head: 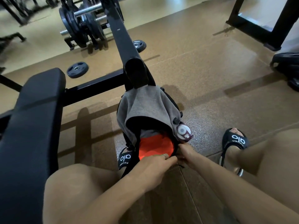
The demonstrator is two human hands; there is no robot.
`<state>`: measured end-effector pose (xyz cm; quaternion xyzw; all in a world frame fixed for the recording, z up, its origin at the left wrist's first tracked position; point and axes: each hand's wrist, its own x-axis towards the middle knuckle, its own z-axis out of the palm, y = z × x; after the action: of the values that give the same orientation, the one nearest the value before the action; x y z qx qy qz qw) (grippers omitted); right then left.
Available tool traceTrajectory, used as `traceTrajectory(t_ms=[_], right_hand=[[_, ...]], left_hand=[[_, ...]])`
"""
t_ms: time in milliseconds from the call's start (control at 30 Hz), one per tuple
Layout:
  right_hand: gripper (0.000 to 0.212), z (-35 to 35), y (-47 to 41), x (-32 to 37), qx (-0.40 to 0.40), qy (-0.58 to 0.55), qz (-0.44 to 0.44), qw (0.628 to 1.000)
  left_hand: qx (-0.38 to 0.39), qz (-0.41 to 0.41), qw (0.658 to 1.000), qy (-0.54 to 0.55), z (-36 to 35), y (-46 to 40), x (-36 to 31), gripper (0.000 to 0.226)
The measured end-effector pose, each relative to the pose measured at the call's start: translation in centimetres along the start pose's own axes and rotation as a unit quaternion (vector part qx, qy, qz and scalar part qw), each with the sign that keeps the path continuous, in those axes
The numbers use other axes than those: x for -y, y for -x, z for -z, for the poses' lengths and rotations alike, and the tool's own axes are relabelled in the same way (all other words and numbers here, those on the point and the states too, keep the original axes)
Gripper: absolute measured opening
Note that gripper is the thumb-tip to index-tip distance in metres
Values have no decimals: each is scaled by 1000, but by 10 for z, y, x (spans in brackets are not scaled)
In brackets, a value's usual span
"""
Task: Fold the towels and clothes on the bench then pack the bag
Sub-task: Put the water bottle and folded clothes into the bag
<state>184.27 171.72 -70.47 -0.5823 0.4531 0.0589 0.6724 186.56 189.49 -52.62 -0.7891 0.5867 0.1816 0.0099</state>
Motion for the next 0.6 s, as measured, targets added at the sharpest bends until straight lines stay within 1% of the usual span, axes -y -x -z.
traceTrajectory(t_ms=[33,67,133,167,267,333,400,500,533,567,600], right_hand=[[21,0,-13,-9,-11,3,8,1000],[28,0,-34,-26,-9,7,9,1000],[36,1,-66,-55,19,26,11,999],[33,2,-77,-65,32,38,7,999],[26,8,-79,-67,28,33,-37,998],[25,10,-39,-36,41,44,-44,997],[18,11,16,9,35,85,-27,995],[21,26,51,38,49,145,-53,987],[20,33,57,48,50,189,-45,980],[17,40,65,57,41,244,-20,969],[18,47,74,67,43,310,4,950]], left_hand=[[-4,-1,1000,3,-1,0,0,46],[-9,-1,1000,6,-2,-1,1,45],[-20,3,1000,13,-2,-3,2,43],[-23,6,1000,15,-2,-3,2,44],[-25,13,1000,11,-4,-3,1,46],[-37,22,999,13,-4,-3,2,42],[-58,37,998,12,-2,-3,3,38],[-94,52,994,-5,4,-5,1,29],[-106,57,993,-7,6,-5,0,28],[-114,63,991,-11,9,-6,-1,28],[-119,69,990,-15,11,-6,-2,28]])
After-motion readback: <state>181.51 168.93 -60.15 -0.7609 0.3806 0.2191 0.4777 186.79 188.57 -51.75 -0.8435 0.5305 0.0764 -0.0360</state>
